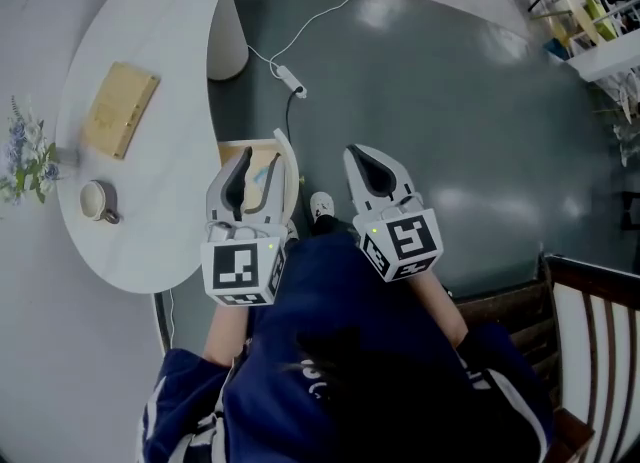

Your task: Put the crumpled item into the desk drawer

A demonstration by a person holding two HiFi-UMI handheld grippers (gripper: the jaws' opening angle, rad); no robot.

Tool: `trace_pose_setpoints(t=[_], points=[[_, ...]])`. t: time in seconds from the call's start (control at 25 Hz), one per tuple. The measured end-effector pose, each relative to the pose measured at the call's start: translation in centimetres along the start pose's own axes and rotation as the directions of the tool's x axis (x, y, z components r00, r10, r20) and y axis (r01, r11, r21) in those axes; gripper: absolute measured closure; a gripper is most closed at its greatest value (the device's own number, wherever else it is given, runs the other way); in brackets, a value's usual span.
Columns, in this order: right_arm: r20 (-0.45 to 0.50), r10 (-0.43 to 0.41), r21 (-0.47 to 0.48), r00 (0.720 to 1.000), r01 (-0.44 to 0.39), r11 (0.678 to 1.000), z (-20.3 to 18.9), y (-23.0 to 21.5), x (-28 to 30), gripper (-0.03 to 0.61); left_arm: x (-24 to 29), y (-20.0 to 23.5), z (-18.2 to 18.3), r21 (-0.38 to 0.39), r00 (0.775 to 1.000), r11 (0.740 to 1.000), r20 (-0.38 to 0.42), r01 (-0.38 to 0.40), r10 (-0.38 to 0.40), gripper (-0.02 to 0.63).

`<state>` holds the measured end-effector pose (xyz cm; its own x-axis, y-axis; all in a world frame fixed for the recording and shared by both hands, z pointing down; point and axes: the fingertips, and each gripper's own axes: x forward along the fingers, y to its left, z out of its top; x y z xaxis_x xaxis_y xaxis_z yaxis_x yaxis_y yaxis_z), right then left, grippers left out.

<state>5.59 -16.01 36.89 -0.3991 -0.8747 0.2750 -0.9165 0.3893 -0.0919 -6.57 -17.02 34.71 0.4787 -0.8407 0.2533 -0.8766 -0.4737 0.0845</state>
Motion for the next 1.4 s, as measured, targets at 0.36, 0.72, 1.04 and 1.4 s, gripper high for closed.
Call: trace_pose_setpoints(t=[0.36, 0.72, 1.04, 1.4], points=[[0.089, 0.064, -0.023, 0.994, -0.062, 0.998, 3.9, 1.0, -0.5, 0.571, -1.6, -0.4, 2.6, -0.026, 0.997, 0.999, 0.077, -0.027, 0.029, 0.458], [0.077, 0.104, -0.058, 0.992, -0.099, 0.993, 4.1, 1.6, 0.1, 0.572, -2.6, -0.1, 3.7, -0.011, 0.994, 0.997, 0.073, -0.079, 0.08, 0.536], [0.067, 0.147, -0.105, 0.987, -0.14, 0.985, 4.7, 2.9, 0.7, 0.572, -2.7, 0.4, 3.6, -0.029, 0.995, 0.998, 0.086, -0.054, 0.056, 0.609], [0.049, 0.147, -0.145, 0.988, -0.139, 0.98, 4.7, 3.6, 1.2, 0.572, -2.3, 1.0, 3.7, -0.08, 0.993, 0.996, 0.108, -0.032, 0.041, 0.609]])
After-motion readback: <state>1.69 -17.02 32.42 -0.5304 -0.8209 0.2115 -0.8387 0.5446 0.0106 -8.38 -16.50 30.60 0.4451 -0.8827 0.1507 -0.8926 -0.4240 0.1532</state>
